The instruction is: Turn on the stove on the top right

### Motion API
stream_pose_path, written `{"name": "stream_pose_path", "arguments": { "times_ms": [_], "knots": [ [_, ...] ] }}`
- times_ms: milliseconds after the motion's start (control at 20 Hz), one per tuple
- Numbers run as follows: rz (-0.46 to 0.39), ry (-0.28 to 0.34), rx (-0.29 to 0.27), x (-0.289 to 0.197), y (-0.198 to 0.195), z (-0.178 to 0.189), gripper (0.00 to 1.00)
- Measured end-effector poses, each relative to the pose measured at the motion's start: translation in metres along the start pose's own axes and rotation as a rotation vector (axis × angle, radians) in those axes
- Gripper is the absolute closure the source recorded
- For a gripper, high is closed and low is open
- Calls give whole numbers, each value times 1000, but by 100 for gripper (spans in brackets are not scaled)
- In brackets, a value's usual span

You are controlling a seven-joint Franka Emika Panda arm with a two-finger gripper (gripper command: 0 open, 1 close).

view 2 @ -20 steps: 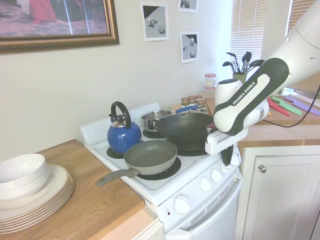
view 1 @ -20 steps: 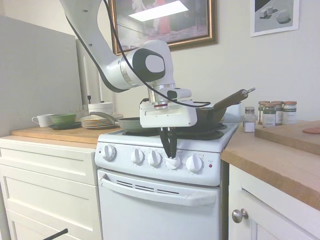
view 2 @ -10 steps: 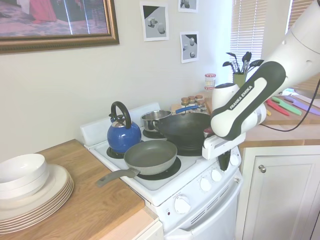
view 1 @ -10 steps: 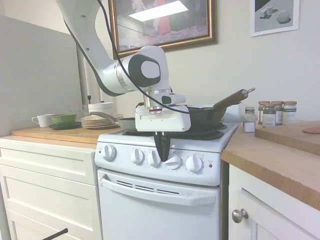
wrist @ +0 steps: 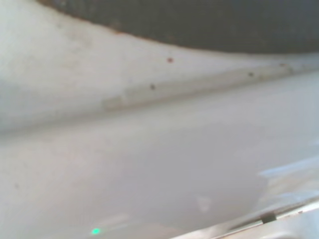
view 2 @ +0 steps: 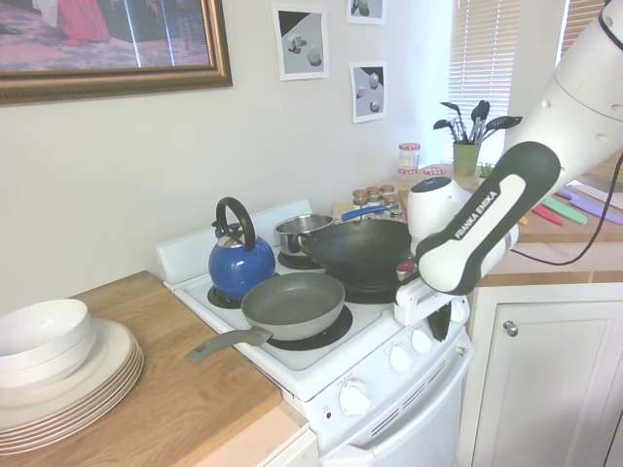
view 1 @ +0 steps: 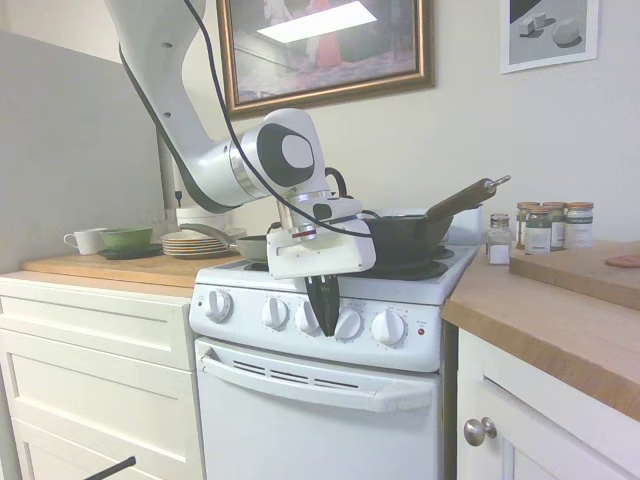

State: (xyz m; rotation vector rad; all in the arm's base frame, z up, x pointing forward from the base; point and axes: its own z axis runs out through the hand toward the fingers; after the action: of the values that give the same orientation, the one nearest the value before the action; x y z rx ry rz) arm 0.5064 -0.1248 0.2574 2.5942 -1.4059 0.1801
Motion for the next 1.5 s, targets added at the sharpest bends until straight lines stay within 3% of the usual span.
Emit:
{"name": "stream_pose_path", "arguments": {
  "times_ms": [400,700,1150,1500],
  "knots": [
    [-3,29,-17,-4,-2,1,100],
    [10,96,-53,-12,-5,3,100],
    [-7,35,-4,-19,-9,-5,100],
    [-3,27,36,-41,15,-23,100]
  ]
}}
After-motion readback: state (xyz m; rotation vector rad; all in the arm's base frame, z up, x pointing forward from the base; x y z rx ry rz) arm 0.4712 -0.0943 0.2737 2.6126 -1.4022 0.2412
